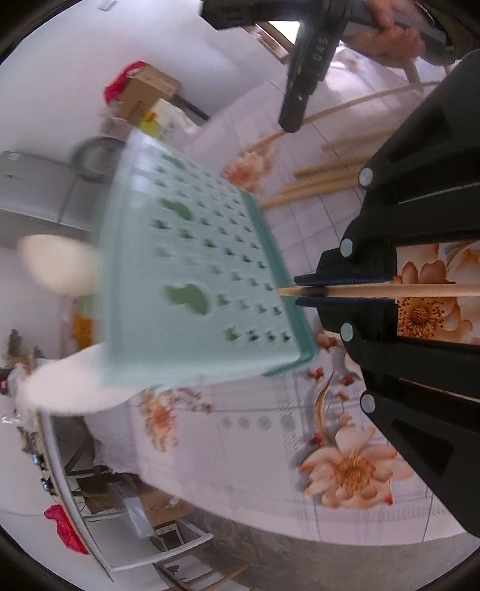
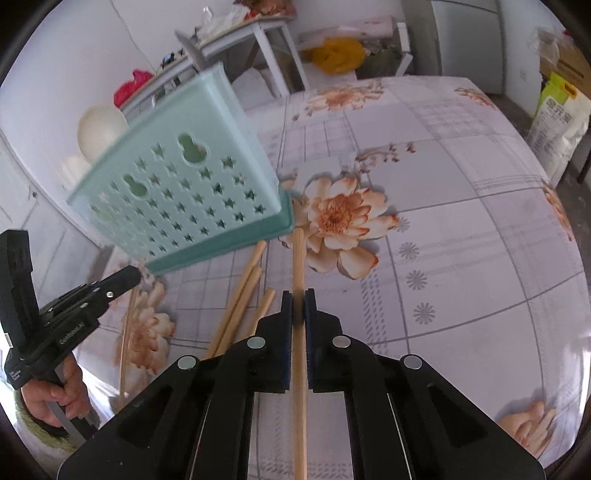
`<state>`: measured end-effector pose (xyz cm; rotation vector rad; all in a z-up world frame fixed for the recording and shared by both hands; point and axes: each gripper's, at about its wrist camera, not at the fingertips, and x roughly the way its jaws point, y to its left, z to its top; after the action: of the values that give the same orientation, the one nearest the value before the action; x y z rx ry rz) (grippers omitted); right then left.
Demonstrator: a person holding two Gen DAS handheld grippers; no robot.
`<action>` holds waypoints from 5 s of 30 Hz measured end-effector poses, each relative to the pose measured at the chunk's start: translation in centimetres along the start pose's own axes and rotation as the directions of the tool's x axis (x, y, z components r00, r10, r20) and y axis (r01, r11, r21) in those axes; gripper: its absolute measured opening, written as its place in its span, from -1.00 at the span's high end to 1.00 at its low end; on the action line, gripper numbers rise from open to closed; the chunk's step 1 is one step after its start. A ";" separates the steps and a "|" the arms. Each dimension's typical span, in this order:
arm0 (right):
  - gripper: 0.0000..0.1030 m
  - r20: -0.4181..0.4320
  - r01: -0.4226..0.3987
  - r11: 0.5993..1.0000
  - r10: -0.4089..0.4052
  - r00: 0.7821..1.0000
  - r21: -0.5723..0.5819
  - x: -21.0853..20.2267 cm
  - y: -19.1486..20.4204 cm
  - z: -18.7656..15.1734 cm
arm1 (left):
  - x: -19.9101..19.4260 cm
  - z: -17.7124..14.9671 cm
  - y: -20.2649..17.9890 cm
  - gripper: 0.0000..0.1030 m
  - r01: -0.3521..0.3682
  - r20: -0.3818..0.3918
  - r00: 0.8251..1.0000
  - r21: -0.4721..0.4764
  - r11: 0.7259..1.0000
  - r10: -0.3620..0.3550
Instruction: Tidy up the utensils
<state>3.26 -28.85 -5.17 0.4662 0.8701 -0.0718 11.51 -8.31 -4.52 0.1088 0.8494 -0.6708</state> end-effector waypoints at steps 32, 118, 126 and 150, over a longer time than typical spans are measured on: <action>0.91 0.059 -0.048 0.997 0.045 0.997 0.062 -2.3 -0.3 -0.5 | -20.4 10.6 -3.0 0.91 0.252 0.565 0.783 0.093 0.963 -0.259; 0.31 0.301 -0.135 0.968 0.196 0.933 -0.212 -5.9 8.2 13.6 | -5.1 -5.4 -0.4 0.34 0.165 0.159 0.975 -0.038 0.986 -0.157; -0.05 0.426 -0.108 0.985 0.157 0.891 -0.136 -12.3 4.1 11.0 | -4.7 -5.3 -0.4 0.27 0.152 0.141 0.979 -0.049 0.987 -0.144; 0.85 -0.111 0.054 0.974 -0.081 0.991 -0.221 0.1 5.5 -7.1 | -3.8 -5.2 -1.9 0.22 0.154 0.074 0.986 -0.025 0.988 -0.151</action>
<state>-0.37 -20.91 -7.17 0.2373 0.9992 -0.0108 5.15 -6.14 -4.94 -0.0083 0.8036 -0.8004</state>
